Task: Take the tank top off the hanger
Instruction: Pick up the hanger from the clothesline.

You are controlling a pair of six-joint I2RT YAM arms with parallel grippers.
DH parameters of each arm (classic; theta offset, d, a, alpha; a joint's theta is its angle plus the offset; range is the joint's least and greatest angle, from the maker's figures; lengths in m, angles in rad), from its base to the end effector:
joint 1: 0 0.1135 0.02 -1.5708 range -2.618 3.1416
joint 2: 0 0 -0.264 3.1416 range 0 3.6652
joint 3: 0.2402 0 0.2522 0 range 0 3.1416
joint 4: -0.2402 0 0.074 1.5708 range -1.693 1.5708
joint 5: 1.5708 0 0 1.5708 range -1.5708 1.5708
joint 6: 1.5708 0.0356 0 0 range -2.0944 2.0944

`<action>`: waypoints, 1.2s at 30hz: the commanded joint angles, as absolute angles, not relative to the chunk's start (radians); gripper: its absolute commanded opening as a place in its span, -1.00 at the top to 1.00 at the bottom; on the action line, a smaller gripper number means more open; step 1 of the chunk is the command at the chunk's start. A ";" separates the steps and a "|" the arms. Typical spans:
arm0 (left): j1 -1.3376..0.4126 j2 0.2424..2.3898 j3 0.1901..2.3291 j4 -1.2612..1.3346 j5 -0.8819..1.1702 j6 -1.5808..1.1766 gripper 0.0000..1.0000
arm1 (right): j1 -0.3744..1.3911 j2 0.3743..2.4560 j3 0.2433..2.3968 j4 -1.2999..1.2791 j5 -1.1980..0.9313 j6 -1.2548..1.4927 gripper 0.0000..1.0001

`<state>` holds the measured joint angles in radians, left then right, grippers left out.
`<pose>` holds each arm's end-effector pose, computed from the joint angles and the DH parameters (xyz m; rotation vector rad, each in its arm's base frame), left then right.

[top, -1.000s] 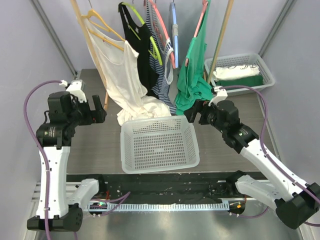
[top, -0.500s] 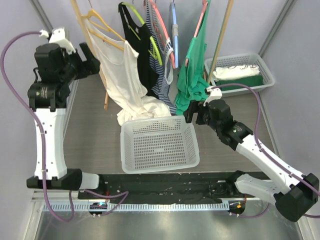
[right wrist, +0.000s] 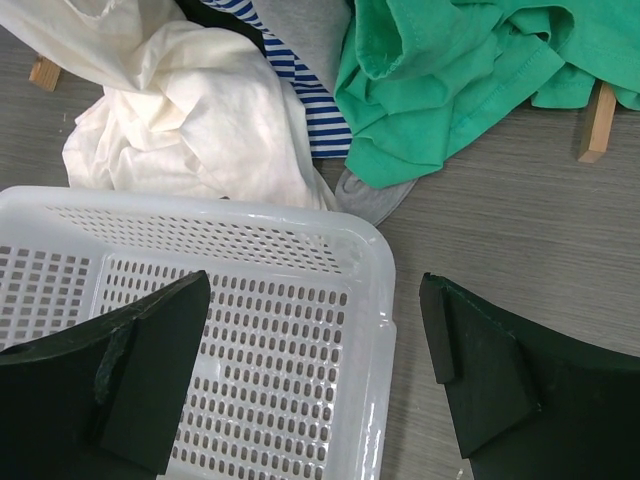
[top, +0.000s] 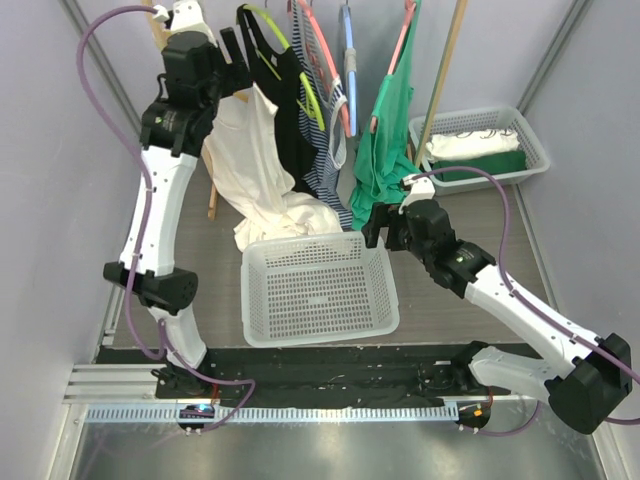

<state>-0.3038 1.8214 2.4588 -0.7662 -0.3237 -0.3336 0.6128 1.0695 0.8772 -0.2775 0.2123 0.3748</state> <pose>0.3407 -0.0949 0.5494 -0.2660 1.6759 -0.2021 0.2023 0.1331 0.3078 -0.1102 2.0502 0.4038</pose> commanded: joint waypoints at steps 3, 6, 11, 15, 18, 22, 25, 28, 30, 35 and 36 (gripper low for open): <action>-0.327 1.855 2.494 -0.586 -0.563 -0.350 -0.57 | 0.626 1.071 0.879 -0.213 0.195 0.371 -0.91; -0.330 1.876 2.499 -0.566 -0.563 -0.347 -0.57 | 0.626 1.071 0.865 -0.212 0.184 0.373 -0.91; -0.331 1.901 2.494 -0.578 -0.575 -0.347 -0.49 | 0.627 1.068 0.847 -0.210 0.179 0.374 -0.91; -0.333 1.882 2.444 -0.577 -0.601 -0.330 -0.24 | 0.626 1.072 0.848 -0.218 0.183 0.371 -0.90; -0.322 1.870 2.413 -0.581 -0.614 -0.318 -0.13 | 0.627 1.069 0.857 -0.221 0.176 0.367 -0.89; -0.308 1.852 2.387 -0.595 -0.615 -0.316 -0.10 | 0.626 1.060 0.874 -0.227 0.176 0.365 -0.89; -0.298 1.830 2.361 -0.598 -0.615 -0.310 0.05 | 0.626 1.055 0.879 -0.230 0.170 0.367 -0.89; -0.285 1.812 2.347 -0.607 -0.615 -0.307 0.28 | 0.626 1.057 0.882 -0.232 0.163 0.368 -0.86; -0.279 1.801 2.339 -0.614 -0.612 -0.305 0.36 | 0.626 1.055 0.881 -0.232 0.158 0.373 -0.86; -0.261 1.772 2.318 -0.617 -0.591 -0.290 0.63 | 0.626 1.058 0.876 -0.227 0.149 0.383 -0.80; -0.261 1.769 2.316 -0.615 -0.591 -0.285 0.69 | 0.626 1.057 0.877 -0.226 0.150 0.385 -0.79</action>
